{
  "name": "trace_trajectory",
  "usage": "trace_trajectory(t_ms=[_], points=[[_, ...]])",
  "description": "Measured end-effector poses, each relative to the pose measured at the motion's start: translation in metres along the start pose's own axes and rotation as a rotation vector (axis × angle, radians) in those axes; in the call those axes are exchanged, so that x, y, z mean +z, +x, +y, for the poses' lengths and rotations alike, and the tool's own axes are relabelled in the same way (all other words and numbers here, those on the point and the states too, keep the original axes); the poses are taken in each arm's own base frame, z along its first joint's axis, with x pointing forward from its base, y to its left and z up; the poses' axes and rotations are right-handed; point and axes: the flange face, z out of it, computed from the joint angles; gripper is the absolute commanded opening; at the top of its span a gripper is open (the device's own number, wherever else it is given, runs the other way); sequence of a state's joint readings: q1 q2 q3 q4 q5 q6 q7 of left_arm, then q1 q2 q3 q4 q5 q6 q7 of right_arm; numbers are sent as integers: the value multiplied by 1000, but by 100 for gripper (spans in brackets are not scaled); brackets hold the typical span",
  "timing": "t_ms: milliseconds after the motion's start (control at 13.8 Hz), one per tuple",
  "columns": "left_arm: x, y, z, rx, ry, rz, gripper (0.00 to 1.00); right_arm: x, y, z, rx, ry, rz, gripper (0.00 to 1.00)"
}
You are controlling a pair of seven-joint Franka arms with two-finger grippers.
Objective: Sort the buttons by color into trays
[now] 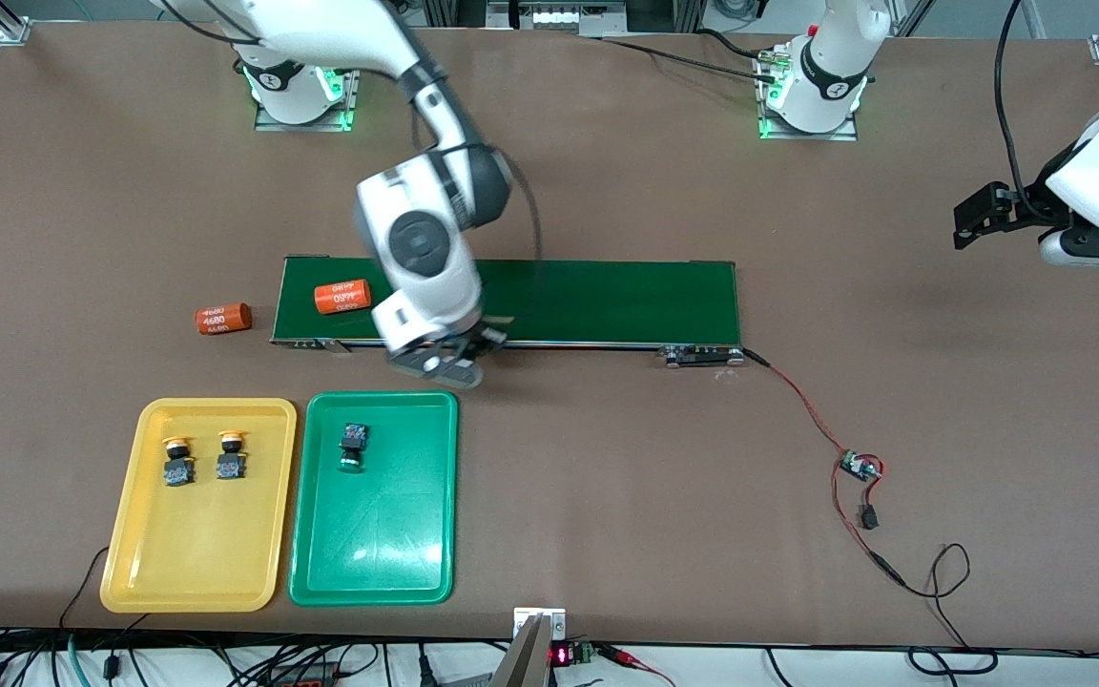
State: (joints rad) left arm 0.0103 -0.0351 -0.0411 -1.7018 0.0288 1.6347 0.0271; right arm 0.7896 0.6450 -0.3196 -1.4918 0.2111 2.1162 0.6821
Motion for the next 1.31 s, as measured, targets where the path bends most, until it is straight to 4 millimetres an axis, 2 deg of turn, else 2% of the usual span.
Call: trace_trajectory(t_ms=[145,291,436,654,799,944,1090,1308], points=[[0,0,0,0,0,0,100,5,53,43,0,1,17,23],[0,0,1,1,0,0,100,19,90,65,-3,4,54,23],[0,0,1,2,0,0,100,38,104,61,-14,14,100,23],[0,0,1,3,0,0,100,61,109,43,-38,27,146,23],[0,0,1,3,0,0,100,74,115,43,-52,27,167,25],[0,0,2,3,0,0,100,84,127,56,-56,18,172,100],[0,0,2,3,0,-1,100,82,137,67,-49,18,178,100],[0,0,2,3,0,-1,100,65,142,65,-50,29,186,100]])
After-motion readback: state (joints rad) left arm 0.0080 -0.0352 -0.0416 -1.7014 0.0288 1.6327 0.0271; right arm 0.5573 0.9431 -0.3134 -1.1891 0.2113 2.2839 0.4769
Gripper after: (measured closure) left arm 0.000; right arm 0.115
